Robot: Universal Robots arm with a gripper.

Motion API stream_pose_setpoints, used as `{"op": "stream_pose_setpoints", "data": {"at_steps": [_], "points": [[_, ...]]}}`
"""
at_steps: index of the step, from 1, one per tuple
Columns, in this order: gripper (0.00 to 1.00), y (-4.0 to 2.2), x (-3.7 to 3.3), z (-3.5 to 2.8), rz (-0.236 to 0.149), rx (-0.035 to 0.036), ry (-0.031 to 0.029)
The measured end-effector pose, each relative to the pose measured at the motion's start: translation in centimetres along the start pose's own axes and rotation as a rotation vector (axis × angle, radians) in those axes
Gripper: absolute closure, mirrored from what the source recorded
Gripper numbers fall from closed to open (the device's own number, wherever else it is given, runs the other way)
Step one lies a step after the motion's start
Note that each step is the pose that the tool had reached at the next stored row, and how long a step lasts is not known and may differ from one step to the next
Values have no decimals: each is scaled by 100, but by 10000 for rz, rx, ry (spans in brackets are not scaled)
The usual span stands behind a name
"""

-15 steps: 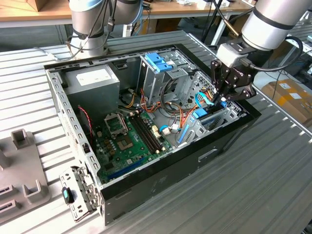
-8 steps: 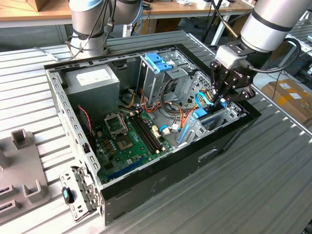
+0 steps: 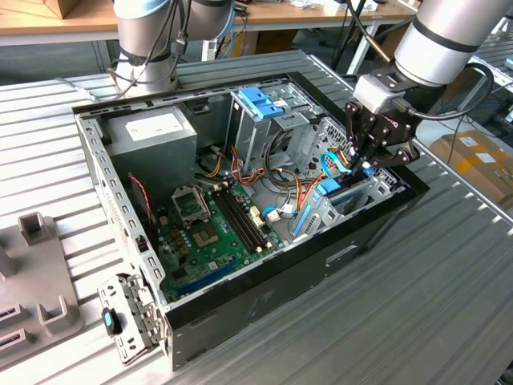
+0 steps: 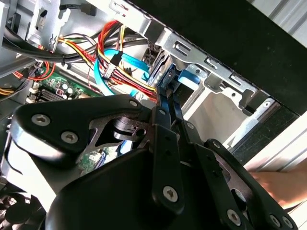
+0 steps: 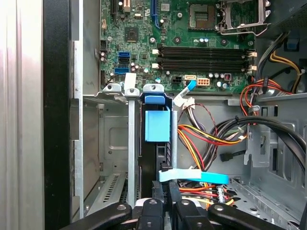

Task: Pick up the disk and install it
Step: 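Insert the second disk wire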

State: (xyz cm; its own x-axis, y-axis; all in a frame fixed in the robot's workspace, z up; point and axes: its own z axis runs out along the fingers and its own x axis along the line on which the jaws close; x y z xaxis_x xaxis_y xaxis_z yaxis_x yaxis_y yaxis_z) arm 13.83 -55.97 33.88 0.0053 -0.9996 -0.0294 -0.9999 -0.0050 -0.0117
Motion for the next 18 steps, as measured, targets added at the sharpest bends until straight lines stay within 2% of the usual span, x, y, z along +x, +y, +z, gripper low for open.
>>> {"op": "stream_pose_setpoints", "data": {"at_steps": [3,4,5,6,9,14,18], "points": [[82,0,0,12,0,0,-23],[77,0,1,11,0,0,-18],[77,0,0,3,-1,0,-2],[70,0,0,4,0,0,-4],[70,0,0,-3,0,0,0],[70,-2,-10,-160,0,0,16],[70,-4,-21,-328,0,0,31]]}}
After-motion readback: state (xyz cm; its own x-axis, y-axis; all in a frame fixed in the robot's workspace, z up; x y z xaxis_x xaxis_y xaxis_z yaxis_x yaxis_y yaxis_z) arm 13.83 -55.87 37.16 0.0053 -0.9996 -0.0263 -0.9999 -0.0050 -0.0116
